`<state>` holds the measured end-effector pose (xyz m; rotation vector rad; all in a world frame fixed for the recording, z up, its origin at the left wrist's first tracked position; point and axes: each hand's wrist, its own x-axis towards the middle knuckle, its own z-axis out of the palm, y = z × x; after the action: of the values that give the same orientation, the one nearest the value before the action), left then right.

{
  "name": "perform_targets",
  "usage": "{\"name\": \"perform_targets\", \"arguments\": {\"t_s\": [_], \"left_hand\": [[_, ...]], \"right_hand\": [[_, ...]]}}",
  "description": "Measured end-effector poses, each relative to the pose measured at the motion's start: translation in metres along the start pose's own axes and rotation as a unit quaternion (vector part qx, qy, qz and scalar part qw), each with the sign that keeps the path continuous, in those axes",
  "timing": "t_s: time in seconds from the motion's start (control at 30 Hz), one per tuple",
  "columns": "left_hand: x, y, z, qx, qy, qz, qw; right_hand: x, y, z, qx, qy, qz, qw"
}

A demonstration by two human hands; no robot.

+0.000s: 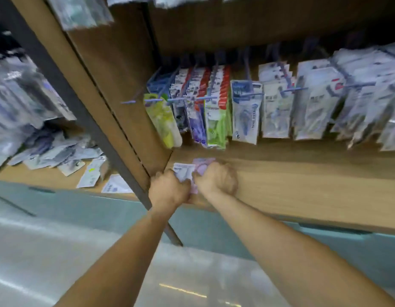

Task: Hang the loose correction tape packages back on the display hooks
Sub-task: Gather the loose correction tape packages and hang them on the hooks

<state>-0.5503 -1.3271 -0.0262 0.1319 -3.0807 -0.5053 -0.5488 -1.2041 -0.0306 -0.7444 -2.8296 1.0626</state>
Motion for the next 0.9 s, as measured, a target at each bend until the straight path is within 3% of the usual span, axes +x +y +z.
{"name": "perform_targets", "arguments": {"t_s": [0.1, 0.2, 0.4, 0.6, 0.8, 0.9], "left_hand": [[0.003, 0.000, 0.007, -0.022, 0.010, -0.016, 1.000], [-0.015, 0.007, 0.004, -0.128, 0.011, -0.035, 0.991], [-0.088, 0.046, -0.026, -0.359, -0.080, -0.078, 0.927], [-0.203, 0.117, -0.140, -0.463, -0.177, -0.128, 0.859], [-0.278, 0.213, -0.339, -0.514, -0.267, -0.111, 0.808], [-0.293, 0.259, -0.440, -0.528, -0.267, -0.073, 0.803]], "right_hand": [[0.019, 0.001, 0.013, 0.047, 0.005, 0.010, 0.999], [0.018, 0.010, 0.000, 0.086, -0.028, 0.019, 0.996], [-0.046, 0.049, -0.072, 0.249, -0.104, 0.122, 0.955], [-0.157, 0.070, -0.247, 0.360, -0.115, 0.203, 0.903], [-0.248, 0.020, -0.476, 0.460, -0.029, 0.241, 0.854], [-0.286, -0.020, -0.578, 0.473, -0.005, 0.221, 0.853]]}}
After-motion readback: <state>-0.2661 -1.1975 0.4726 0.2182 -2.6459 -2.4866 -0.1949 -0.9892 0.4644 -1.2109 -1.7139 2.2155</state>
